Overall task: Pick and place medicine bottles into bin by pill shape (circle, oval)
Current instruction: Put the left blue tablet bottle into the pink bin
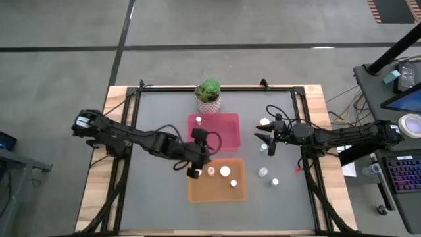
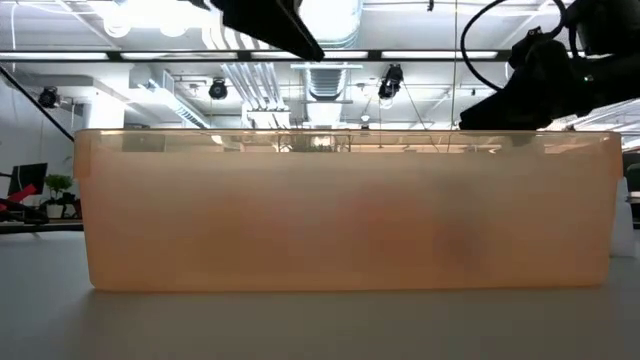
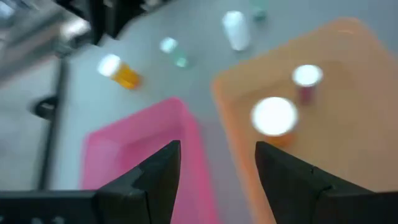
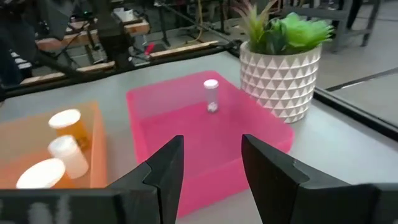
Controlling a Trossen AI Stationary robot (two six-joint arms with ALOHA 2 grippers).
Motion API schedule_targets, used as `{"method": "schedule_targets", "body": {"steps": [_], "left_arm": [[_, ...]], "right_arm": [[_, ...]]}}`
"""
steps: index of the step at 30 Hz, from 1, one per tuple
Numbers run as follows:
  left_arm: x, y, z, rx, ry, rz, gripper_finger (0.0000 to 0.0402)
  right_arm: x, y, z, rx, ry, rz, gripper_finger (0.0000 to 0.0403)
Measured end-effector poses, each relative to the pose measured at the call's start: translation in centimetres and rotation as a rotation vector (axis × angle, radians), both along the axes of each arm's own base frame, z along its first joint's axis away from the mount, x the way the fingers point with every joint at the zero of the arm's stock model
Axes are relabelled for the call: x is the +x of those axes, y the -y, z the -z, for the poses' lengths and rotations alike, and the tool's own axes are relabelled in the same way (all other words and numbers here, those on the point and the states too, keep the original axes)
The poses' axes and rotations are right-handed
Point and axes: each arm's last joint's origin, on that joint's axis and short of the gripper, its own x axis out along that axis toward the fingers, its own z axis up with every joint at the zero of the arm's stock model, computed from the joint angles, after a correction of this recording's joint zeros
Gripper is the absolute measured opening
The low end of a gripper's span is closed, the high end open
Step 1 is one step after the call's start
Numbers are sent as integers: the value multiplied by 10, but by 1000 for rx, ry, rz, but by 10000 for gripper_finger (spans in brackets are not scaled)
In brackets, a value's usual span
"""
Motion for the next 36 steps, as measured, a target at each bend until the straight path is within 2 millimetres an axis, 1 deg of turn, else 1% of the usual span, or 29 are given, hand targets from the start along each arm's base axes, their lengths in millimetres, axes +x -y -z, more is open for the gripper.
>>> {"method": "schedule_targets", "body": {"steps": [7,10,15,17,21,27,30,34,36], "left_arm": [[-22,-34,0,119,196,-9,191],[-31,-49,5,164,275,-30,191],[-47,-66,13,187,401,-84,191],[-53,-69,15,219,420,-81,191],[-63,-70,7,264,465,-79,191],[-77,-71,2,271,495,-85,191],[-82,-71,0,272,507,-87,191],[-84,-72,-1,272,509,-89,191],[-83,-72,0,273,505,-92,191]], "right_arm": [[7,2,-21,-25,48,35,140],[11,2,-30,-34,49,37,133],[18,3,-46,33,-29,49,120],[22,3,-53,67,-74,56,116],[28,3,-67,137,-168,71,107],[40,2,-88,264,-281,83,98],[50,0,-97,328,-331,73,93],[63,-2,-103,382,-425,101,86],[68,-2,-103,416,-500,125,81]]}}
